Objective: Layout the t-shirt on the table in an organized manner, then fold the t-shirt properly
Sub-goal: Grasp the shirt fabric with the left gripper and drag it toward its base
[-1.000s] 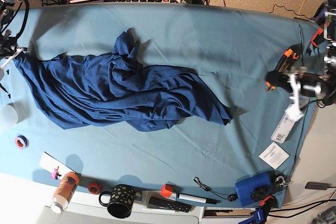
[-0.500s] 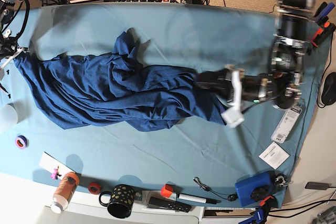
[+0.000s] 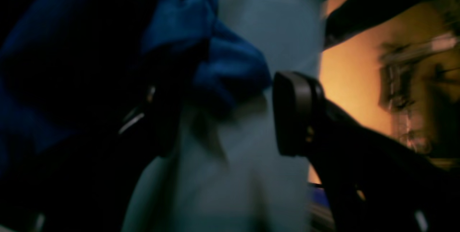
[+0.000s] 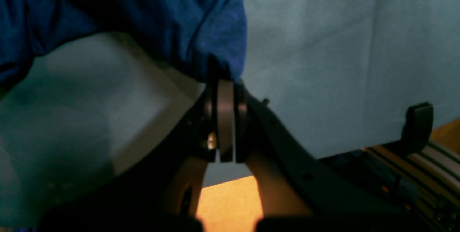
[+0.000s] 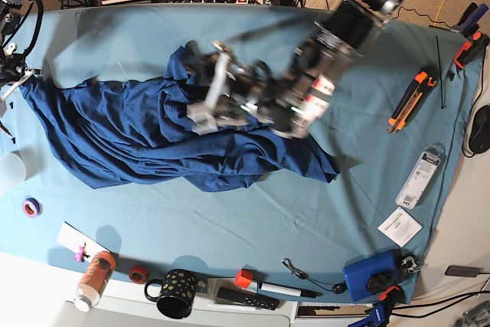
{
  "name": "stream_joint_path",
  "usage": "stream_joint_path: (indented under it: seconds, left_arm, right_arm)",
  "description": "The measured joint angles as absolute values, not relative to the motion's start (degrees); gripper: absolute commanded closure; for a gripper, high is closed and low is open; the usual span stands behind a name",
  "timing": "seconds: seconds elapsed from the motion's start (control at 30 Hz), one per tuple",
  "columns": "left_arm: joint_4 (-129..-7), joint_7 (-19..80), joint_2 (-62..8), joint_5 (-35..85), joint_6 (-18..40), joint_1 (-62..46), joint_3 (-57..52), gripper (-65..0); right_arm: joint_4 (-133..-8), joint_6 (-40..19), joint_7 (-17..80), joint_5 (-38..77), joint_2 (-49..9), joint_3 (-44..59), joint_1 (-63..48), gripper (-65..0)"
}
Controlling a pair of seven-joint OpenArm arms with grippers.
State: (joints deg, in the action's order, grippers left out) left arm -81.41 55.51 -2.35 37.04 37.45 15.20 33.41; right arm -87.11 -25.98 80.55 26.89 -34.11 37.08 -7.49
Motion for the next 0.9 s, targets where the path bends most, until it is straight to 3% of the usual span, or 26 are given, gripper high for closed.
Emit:
stream_joint_path:
  seconds: [0.17,0.4,0.6,0.9]
  left_arm:
    - [-81.34,50.33,0.69,24.58,30.35,16.12,40.95,-39.7]
    - [-81.38,50.33,3.18,22.04,25.04,20.86,43.16,-39.7]
    - [-81.38,50.70,3.18,20.69,24.86,22.68,43.11,-39.7]
    - [-81.25,47.92,3.14,12.84,26.98,16.80,43.13,-39.5]
  right_arm:
    - [-87.11,-26.00,80.55,26.89,-34.13,37.08,-7.49,0.0]
    - [-87.11,-25.98,80.55,26.89,-34.13,37.08,-7.49,0.0]
    - [-87.11,-26.00,80.55,26.89,-34.13,37.08,-7.46,0.0]
    - [-87.11,-26.00,80.55,26.89,-34.13,37.08,-7.46,0.0]
